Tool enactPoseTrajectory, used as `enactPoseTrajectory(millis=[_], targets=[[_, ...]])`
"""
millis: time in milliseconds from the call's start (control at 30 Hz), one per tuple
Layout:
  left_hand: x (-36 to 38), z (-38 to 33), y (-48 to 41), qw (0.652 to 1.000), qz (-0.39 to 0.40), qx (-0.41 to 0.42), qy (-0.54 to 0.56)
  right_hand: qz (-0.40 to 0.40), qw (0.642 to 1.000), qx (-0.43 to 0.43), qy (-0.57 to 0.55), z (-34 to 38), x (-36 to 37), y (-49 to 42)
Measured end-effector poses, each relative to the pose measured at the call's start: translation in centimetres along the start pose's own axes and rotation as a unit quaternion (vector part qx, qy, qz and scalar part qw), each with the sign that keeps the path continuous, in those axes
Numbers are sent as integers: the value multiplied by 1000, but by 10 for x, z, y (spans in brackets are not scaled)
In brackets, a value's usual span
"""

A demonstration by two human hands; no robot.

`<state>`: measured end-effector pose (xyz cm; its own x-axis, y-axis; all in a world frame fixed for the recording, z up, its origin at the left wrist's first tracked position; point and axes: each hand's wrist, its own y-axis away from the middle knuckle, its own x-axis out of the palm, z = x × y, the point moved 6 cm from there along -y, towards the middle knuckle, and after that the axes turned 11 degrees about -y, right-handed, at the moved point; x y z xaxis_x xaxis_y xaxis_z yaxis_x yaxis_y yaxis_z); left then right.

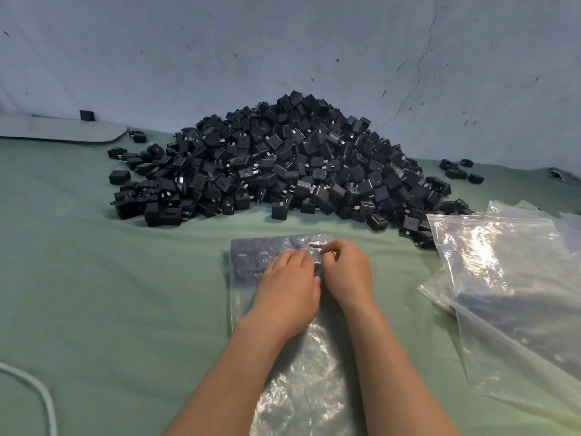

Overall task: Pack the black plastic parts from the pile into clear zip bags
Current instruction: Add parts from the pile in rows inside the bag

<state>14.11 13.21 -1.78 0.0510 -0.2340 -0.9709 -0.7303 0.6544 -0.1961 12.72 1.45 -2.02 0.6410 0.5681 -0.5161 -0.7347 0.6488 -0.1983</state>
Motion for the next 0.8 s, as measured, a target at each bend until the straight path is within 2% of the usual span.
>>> enactPoseTrajectory(millis=[567, 633, 700, 800], targets=[[-2, -2, 1, 1000, -4, -10, 18, 10, 1000, -18, -8, 14, 3, -4], [-8, 2, 0, 999, -28, -37, 29, 31, 998, -45, 6, 29, 13, -11], [-20, 17, -1, 988, -84, -103, 80, 67, 996, -53, 26, 44, 29, -21], [-37, 47, 3, 934, -184, -212, 220, 121, 986, -29, 110, 56, 55, -36]])
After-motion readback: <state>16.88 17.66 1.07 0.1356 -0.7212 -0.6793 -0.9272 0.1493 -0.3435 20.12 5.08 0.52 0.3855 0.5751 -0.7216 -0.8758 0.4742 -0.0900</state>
